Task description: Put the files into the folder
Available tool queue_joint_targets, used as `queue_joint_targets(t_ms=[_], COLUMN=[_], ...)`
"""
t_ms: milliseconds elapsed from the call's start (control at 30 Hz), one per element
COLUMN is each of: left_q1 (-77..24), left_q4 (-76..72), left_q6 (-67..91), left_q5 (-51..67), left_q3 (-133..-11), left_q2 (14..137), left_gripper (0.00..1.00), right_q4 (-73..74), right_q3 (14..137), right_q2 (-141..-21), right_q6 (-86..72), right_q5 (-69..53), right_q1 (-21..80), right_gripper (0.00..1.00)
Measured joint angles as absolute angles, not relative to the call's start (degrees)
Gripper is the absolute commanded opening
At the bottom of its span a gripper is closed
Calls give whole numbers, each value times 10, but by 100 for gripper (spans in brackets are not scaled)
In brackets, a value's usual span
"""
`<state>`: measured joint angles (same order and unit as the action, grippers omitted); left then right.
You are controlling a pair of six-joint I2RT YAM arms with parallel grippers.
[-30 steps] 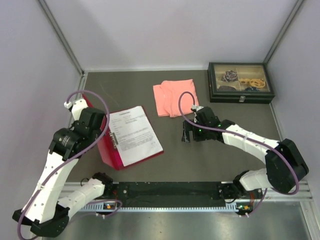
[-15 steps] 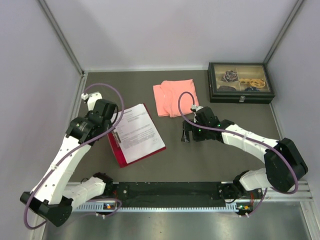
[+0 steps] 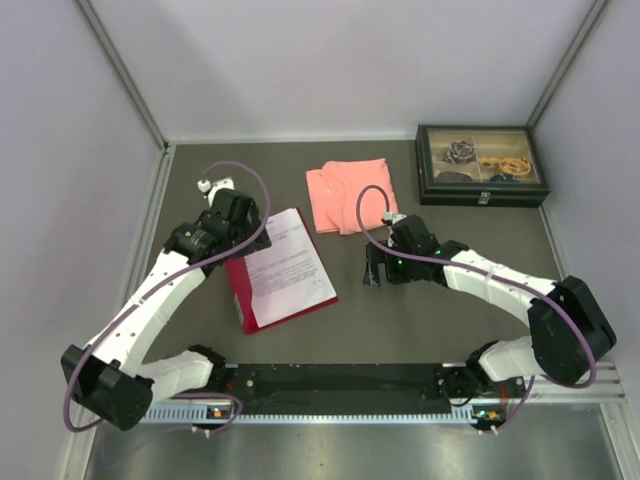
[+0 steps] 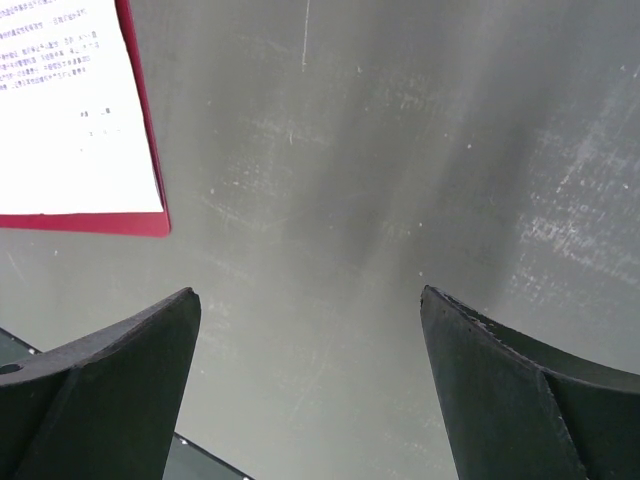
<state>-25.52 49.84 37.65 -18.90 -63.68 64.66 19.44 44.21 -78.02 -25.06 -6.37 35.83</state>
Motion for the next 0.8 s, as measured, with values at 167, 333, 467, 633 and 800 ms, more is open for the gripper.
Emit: queue_joint_targets(t_ms=[167, 333, 467, 633, 800], left_q1=[-255, -255, -255, -255, -255], left_q4=[430, 355, 289, 256, 237], left_q6=[377, 379, 388, 399, 407], left_q5=[-105, -45, 1, 41, 62], left_q3=[-606, -563, -520, -499, -488], left_q2=[656, 670, 687, 719, 725], left_gripper=[98, 99, 99, 99, 99], right_q4=[192, 187, 184, 183, 180], right_q3=[442, 442, 442, 442, 442], right_q2=[-782, -793, -804, -809, -816], right_q6=[-251, -251, -251, -251, -251], right_q5=[-69, -73, -77, -79, -82], right_q1=[358, 358, 358, 358, 358], right_gripper=[90, 90, 90, 90, 90])
